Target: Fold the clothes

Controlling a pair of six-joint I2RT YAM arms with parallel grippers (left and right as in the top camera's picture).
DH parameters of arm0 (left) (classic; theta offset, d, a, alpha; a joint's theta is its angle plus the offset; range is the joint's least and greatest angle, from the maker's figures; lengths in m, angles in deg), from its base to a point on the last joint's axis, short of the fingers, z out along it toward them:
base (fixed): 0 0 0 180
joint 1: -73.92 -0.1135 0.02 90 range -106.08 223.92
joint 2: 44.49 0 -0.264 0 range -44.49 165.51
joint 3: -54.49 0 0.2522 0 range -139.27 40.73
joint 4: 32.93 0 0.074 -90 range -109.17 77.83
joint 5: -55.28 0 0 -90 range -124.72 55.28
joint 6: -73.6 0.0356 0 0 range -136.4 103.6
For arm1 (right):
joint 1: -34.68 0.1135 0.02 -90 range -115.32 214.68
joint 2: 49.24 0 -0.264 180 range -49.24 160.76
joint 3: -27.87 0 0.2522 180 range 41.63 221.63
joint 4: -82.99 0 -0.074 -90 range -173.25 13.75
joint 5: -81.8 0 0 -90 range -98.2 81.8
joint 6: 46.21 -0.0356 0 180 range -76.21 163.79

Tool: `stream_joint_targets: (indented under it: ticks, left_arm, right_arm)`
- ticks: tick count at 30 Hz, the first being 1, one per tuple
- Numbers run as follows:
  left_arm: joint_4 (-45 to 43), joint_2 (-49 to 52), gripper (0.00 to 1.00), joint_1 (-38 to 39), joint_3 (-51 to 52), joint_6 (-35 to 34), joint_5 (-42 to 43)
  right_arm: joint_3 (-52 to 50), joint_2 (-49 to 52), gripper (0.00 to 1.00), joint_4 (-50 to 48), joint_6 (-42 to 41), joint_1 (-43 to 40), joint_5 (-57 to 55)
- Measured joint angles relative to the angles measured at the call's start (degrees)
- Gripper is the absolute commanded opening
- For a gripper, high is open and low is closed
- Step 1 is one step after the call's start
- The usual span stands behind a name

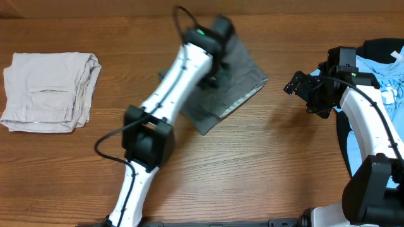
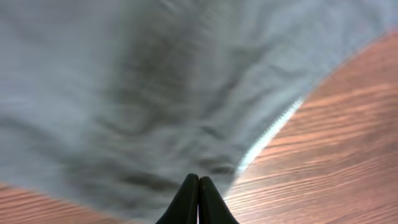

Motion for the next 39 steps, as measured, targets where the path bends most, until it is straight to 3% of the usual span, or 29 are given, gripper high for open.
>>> stream_joint_targets:
  ticks: [8,15,21,30,35,39]
  left_arm:
    - [-9.94,0.0,0.04,3.67,13.07,-2.51,-0.02]
    - [-10.8,-0.39,0.04,3.56,20.13,-3.04,-2.78]
    - [-8.52,-2.1,0.04,2.29,24.04,-3.02,-11.89]
    - [-5.2,-1.88,0.16,-9.51,25.81,-2.99,-27.78]
    - [-1.18,-1.46,0.15,-17.2,24.06,-2.99,-29.55]
    - [4.98,-0.39,0.17,-20.83,16.02,-2.99,-29.46]
  right_arm:
    - [0.0,0.0,1.0,0.02,0.02,0.0,0.02]
    - [0.0,0.0,1.0,-0.02,0.02,0.0,0.02]
    - [0.0,0.0,1.0,0.0,0.0,0.0,0.0]
    - [0.0,0.0,1.0,0.0,0.0,0.0,0.02]
    - [0.0,0.0,1.0,0.0,0.02,0.0,0.02]
    - [0.0,0.0,1.0,-0.02,0.0,0.0,0.0]
